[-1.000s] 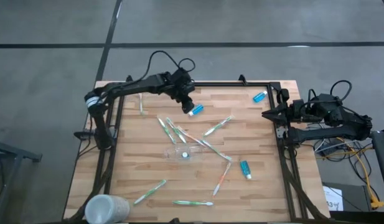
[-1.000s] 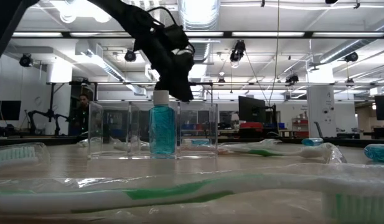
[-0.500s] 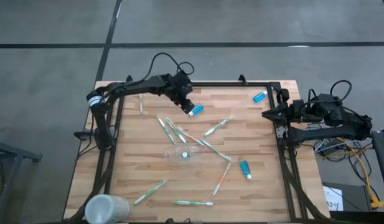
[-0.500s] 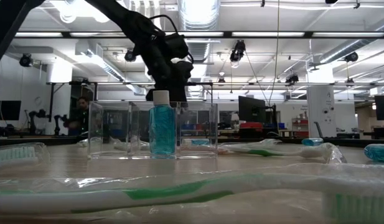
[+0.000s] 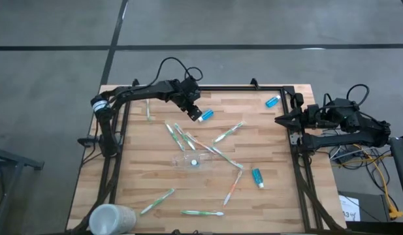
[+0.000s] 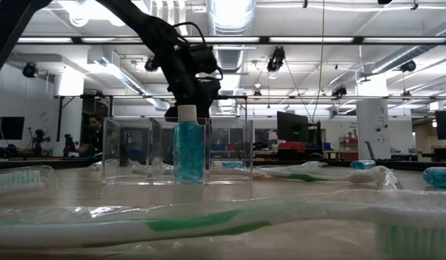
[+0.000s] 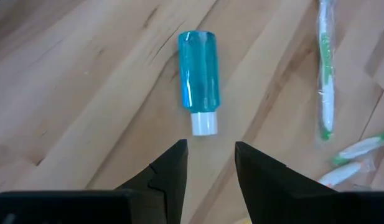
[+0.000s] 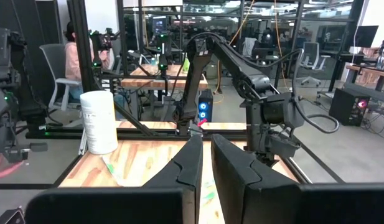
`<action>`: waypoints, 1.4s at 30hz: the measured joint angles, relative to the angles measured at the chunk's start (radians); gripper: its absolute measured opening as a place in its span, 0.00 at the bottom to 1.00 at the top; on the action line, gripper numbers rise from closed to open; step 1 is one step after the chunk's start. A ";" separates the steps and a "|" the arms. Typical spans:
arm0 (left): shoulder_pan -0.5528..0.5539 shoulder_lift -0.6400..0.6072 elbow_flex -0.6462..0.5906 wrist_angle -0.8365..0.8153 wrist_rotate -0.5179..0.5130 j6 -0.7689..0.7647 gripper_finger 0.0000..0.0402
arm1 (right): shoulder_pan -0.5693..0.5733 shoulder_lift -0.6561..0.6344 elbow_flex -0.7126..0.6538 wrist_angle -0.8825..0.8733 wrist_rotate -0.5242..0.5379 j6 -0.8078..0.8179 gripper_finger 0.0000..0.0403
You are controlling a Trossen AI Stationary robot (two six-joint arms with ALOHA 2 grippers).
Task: Pick & Place toothbrushing station
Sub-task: Put the blue mouthwash bottle into the transparent organizer
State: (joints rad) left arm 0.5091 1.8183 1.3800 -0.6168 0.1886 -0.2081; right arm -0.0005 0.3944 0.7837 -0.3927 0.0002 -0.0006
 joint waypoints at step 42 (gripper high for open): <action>-0.009 0.024 -0.012 0.078 0.056 0.023 0.34 | 0.000 0.000 0.000 0.000 0.000 0.000 0.08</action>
State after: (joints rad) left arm 0.5003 1.8425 1.3682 -0.5388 0.2450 -0.1852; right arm -0.0005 0.3945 0.7837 -0.3927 0.0005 -0.0006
